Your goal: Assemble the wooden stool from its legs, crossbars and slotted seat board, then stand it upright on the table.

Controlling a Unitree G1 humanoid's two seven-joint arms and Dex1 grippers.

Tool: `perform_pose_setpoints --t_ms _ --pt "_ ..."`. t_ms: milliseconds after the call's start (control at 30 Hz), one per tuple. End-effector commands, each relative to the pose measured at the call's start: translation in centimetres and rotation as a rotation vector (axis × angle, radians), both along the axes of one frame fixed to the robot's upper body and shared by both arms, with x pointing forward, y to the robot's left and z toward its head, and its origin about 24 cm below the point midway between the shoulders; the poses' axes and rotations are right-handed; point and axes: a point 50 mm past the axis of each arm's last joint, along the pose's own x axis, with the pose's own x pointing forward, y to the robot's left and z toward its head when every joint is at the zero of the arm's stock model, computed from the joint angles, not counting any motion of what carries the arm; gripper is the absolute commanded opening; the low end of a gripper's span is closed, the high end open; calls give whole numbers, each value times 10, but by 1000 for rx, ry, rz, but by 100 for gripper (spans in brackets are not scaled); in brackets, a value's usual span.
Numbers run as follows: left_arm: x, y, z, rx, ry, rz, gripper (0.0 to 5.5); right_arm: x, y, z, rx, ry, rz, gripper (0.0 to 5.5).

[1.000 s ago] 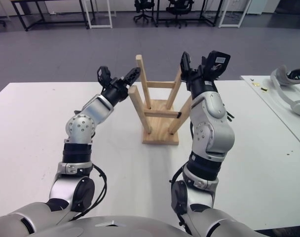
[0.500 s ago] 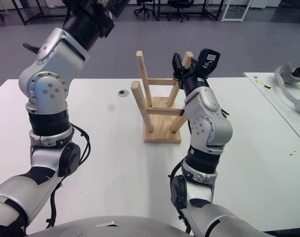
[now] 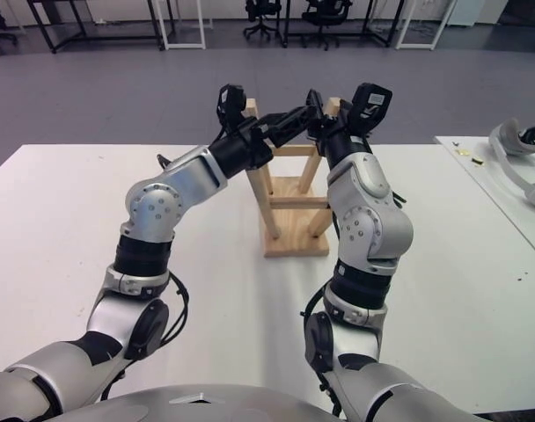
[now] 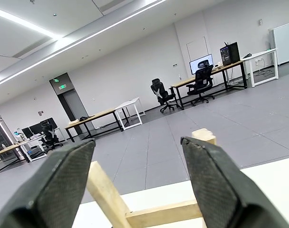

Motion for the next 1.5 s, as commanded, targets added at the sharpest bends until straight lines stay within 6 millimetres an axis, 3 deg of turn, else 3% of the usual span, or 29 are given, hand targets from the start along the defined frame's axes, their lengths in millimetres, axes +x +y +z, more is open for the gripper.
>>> perform_pose_setpoints --t_ms 33,167,267,433,533,600,667,733,800,900,1033,1100,1167,1333,1500 --pt "-6 12 -88 293 281 -29 422 -1 -9 5 7 -21 -42 338" --pt "6 24 -48 265 82 4 422 2 -15 24 -21 -84 -6 338" --pt "20 37 -12 212 -44 90 422 9 -41 52 -62 -154 -34 338" --pt "33 46 46 113 -221 192 422 16 -72 43 -116 -110 -122 338" --pt "30 44 59 73 -256 195 422 16 -91 28 -137 -64 -226 338" --pt "29 55 55 94 -271 267 422 5 -111 10 -163 -20 -343 338" --pt "25 105 37 158 -253 563 422 -17 -116 -15 -221 54 -385 338" --pt "3 153 16 285 -262 881 422 -33 -107 -34 -261 111 -367 338" --pt "-29 177 -19 424 -203 1088 422 -47 -95 -46 -299 149 -350 338" --pt "-48 146 -57 460 -97 967 422 -54 -72 -58 -310 183 -270 338" --pt "-55 41 -69 459 -175 319 422 -58 -33 -64 -348 193 -84 338" --pt "-60 12 -73 474 -223 124 422 -58 -25 -64 -348 193 -63 338" --pt "-59 11 -75 458 -203 131 422 -59 -22 -65 -342 197 -61 338" --pt "-51 38 -80 478 -166 249 422 -57 -21 -66 -347 200 -60 338" --pt "-39 68 -82 547 -167 361 422 -53 -53 -89 -414 286 -93 338"
